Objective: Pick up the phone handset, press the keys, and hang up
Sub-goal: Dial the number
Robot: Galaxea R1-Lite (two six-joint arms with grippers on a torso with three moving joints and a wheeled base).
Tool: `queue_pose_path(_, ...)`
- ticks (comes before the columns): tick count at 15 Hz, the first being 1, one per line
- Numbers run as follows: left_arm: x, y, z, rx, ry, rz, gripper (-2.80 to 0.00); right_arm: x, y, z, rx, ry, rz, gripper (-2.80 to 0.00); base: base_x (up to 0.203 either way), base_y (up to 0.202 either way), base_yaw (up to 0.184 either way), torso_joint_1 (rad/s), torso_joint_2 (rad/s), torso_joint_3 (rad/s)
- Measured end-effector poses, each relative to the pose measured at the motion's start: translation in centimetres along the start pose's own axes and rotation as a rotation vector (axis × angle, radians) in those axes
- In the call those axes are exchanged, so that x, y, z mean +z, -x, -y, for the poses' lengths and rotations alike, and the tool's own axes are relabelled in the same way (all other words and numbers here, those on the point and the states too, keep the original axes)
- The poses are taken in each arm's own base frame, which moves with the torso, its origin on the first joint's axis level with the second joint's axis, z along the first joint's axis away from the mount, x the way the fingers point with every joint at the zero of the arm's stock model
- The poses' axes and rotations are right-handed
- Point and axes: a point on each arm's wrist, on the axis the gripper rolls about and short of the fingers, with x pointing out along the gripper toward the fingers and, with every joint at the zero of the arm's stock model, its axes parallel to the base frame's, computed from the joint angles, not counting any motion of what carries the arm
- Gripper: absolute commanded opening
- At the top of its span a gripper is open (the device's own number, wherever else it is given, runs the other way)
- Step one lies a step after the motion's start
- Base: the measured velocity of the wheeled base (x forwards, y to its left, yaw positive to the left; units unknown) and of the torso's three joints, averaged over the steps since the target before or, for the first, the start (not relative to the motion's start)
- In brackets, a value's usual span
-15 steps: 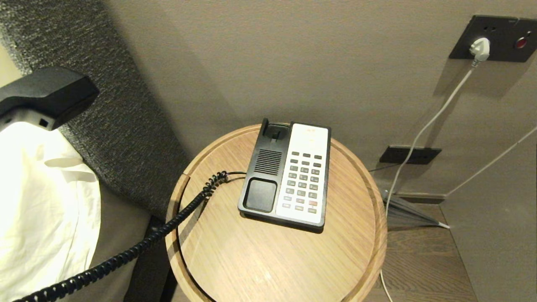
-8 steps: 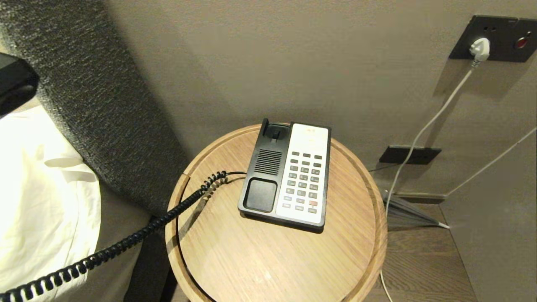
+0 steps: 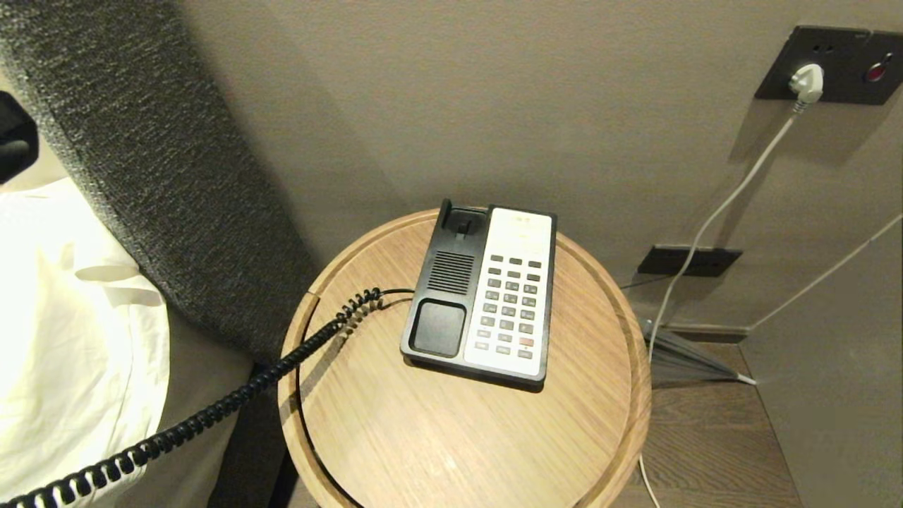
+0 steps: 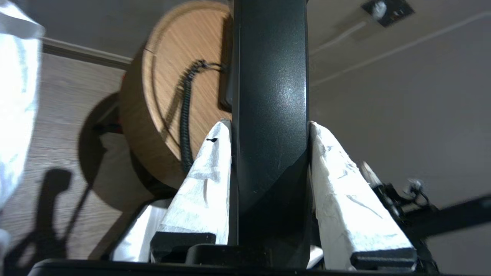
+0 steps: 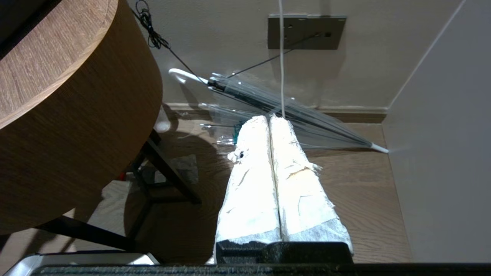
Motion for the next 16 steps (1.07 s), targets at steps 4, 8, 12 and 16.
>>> queue_pose_path(4, 0.0, -0.2, 0.1, -0.016, -0.007, -0.016, -2.80, 0.0, 0.0, 0.0, 0.000, 0.000, 0.000, -2.80, 0.000, 0.000, 0.000, 0.000, 0.00, 0.000)
queue_pose_path(8, 0.1, -0.5, 0.3, -0.028, -0.009, -0.017, -2.80, 0.0, 0.0, 0.0, 0.012, 0.018, 0.000, -2.80, 0.000, 0.000, 0.000, 0.000, 0.00, 0.000)
queue_pose_path(12, -0.1, -0.6, 0.3, -0.028, -0.009, -0.019, -2.80, 1.7, 0.6, -0.1, 0.034, 0.016, 0.034, -2.80, 0.000, 0.000, 0.000, 0.000, 0.00, 0.000)
queue_pose_path(16, 0.1, -0.3, 0.3, -0.041, -0.003, 0.003, -2.80, 9.1, 5.4, -0.4, 0.126, 0.000, 0.140, -2.80, 0.000, 0.000, 0.000, 0.000, 0.00, 0.000)
